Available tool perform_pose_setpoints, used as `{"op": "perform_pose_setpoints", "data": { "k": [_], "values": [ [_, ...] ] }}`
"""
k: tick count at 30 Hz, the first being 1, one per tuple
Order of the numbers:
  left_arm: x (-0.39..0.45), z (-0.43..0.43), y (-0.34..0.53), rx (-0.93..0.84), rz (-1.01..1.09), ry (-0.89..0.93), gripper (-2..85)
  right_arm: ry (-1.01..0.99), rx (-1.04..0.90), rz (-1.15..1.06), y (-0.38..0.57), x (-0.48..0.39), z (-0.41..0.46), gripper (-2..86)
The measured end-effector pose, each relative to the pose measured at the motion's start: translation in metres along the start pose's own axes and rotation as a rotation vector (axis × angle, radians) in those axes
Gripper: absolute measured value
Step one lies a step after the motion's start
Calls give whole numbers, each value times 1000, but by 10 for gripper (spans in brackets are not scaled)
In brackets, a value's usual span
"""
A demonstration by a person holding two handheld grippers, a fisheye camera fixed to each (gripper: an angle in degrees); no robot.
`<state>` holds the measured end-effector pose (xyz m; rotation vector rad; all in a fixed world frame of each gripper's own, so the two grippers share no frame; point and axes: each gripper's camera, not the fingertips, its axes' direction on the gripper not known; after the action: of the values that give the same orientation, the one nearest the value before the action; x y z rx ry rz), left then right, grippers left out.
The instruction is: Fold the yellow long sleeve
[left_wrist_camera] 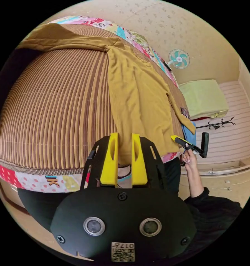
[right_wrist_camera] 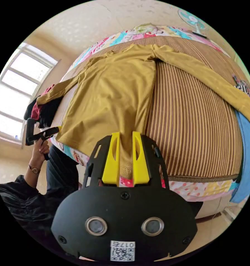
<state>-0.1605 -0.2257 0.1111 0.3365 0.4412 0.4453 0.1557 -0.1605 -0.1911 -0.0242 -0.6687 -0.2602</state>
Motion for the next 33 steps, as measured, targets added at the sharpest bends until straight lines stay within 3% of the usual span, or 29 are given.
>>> {"op": "perform_pose_setpoints", "data": {
  "k": [4,9,12,14,17,22,27,29,33],
  "values": [
    [-13,-11,66,-98,20,82,39,33,-96,-78,69,-8,-18,38],
    [-43,-27,161,-139,-74,141,38,-269,-273,-18,152,17,-29,33],
    [-59,-55,194,-58,-176,128,54,-422,-59,151,182,73,-66,36],
    [-68,-73,202,9,-229,141,62,-504,213,344,191,147,-101,58],
    [-72,-91,199,54,-264,151,63,-511,425,531,184,226,-120,91],
    [-43,-109,184,77,-220,122,63,-423,548,721,149,288,-116,124],
    [-25,-124,192,84,-209,41,60,-264,695,952,173,284,-140,121],
    [-30,-127,199,89,-240,49,57,-326,695,1054,195,301,-131,122],
    [-44,-129,214,75,-291,64,51,-540,897,980,226,320,-134,83]
  ]
}}
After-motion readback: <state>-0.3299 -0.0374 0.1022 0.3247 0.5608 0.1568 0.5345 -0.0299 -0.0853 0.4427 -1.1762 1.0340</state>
